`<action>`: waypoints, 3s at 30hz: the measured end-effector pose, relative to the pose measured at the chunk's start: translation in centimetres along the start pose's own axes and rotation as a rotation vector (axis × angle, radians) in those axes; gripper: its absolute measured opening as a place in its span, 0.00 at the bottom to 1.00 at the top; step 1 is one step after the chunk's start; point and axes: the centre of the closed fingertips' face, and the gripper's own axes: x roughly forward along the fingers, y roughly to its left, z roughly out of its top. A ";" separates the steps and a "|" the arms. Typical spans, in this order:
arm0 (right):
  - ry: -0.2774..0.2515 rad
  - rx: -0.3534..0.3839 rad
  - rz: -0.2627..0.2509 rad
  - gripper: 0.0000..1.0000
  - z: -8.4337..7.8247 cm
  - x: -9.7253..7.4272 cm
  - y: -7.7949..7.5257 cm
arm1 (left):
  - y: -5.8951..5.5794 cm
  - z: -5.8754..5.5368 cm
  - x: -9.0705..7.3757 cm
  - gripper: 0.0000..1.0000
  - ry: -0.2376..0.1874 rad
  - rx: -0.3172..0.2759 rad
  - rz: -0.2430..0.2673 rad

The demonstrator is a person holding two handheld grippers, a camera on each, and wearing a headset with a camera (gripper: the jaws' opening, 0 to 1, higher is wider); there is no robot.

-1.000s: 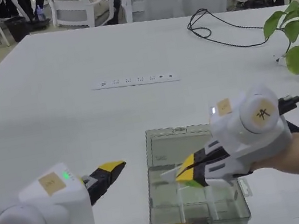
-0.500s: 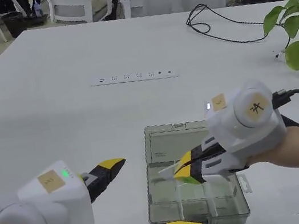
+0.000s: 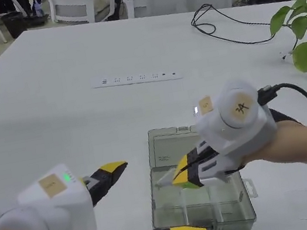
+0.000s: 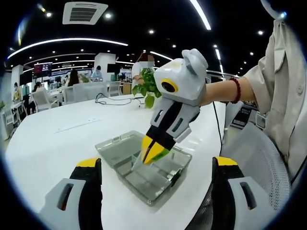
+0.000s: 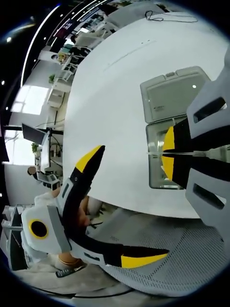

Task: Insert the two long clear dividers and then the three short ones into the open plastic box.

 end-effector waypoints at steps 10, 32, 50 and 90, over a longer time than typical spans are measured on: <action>0.059 -0.079 0.042 0.02 0.0 1.4 0.3 | 0.3 -0.3 -0.1 0.98 0.000 0.000 0.011; 0.108 -0.091 0.066 0.02 -1.4 3.5 0.4 | 0.6 -0.8 -0.1 0.97 0.006 -0.012 0.006; 0.165 -0.098 0.086 0.02 -2.3 4.8 0.5 | 0.3 -1.1 0.2 0.97 0.015 -0.006 -0.010; 0.304 -0.112 0.090 0.03 -3.3 5.6 0.6 | 0.6 -1.4 0.0 0.98 0.020 -0.029 0.017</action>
